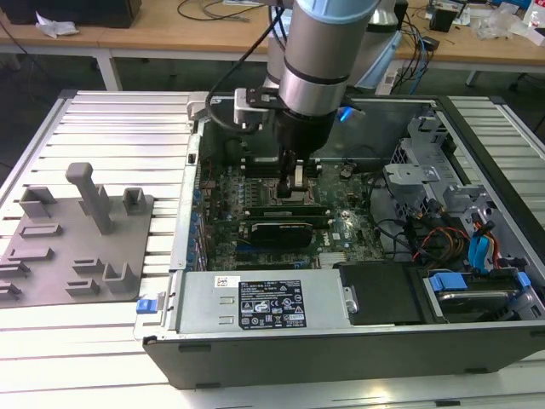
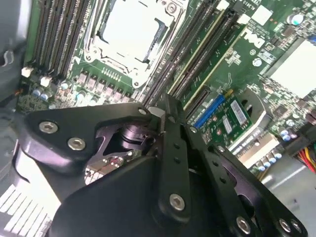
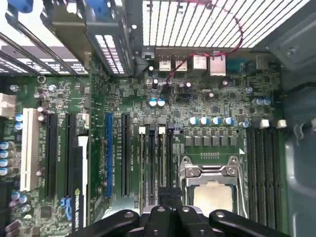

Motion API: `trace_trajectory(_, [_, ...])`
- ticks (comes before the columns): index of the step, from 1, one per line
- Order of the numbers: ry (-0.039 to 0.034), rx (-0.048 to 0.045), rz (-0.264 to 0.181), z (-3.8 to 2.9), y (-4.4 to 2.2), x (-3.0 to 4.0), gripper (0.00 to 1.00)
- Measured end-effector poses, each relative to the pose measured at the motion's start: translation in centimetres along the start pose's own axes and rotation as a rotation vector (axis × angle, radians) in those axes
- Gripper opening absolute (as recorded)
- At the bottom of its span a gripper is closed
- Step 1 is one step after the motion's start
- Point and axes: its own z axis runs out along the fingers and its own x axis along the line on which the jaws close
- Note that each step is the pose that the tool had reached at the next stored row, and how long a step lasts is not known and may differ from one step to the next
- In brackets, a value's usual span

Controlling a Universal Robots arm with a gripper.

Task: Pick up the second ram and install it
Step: 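Press down the second ram until it locks into place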

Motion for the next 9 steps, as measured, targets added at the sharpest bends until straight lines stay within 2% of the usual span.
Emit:
trace_trajectory(3, [0.0,0.0,0.0,-2.97,0.25,-0.14,0.11])
trace_trajectory(4, [-0.0002,0.0001,0.0,-3.35,0.28,-0.16,0.11])
trace_trajectory(9, [-0.0002,0.0,0.0,-3.36,0.28,-0.16,0.11])
